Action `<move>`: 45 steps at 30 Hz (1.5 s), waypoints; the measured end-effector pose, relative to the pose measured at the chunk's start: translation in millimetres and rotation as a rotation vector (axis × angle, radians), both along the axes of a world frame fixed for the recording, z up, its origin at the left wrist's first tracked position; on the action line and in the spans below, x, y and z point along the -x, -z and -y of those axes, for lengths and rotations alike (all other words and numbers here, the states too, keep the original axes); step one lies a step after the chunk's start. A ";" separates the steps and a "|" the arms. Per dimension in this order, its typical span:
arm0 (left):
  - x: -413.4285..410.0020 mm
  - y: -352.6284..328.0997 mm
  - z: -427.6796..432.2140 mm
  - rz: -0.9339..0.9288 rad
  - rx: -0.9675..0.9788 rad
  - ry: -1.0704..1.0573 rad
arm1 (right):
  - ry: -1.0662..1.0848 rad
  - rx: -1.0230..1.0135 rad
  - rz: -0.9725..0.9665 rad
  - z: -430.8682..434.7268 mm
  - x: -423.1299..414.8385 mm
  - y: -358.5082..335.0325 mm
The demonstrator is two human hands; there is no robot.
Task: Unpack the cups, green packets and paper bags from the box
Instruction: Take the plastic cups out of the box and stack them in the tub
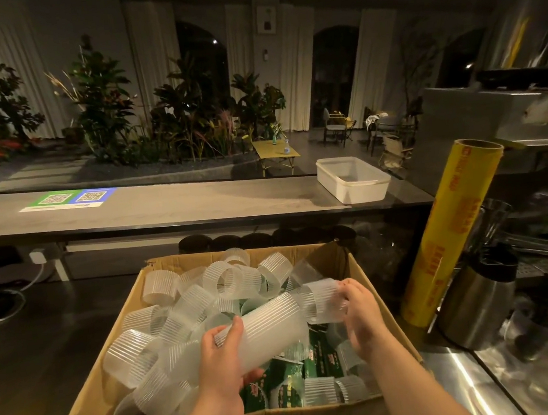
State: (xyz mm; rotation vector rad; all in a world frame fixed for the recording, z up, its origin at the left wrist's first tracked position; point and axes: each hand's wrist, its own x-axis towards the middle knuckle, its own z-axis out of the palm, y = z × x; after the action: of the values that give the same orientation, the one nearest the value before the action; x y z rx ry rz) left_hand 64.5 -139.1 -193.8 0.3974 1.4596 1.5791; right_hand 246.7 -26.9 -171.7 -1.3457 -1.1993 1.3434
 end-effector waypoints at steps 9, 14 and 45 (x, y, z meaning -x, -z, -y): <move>3.6 0.3 1.4 0.038 0.015 -0.015 | -0.234 -0.075 -0.062 13.9 11.7 -22.5; 1.9 -1.4 2.4 0.040 0.016 0.024 | -0.239 -0.074 -0.046 7.2 9.7 -18.2; 5.0 0.6 0.5 0.045 0.021 -0.038 | -0.010 0.024 0.080 -21.7 -1.2 22.8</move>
State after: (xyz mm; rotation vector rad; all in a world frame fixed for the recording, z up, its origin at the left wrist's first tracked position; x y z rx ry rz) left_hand 59.5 -139.6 -194.5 0.3220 1.4557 1.5912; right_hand 247.9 -5.2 -194.5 -1.4235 -1.2483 1.3257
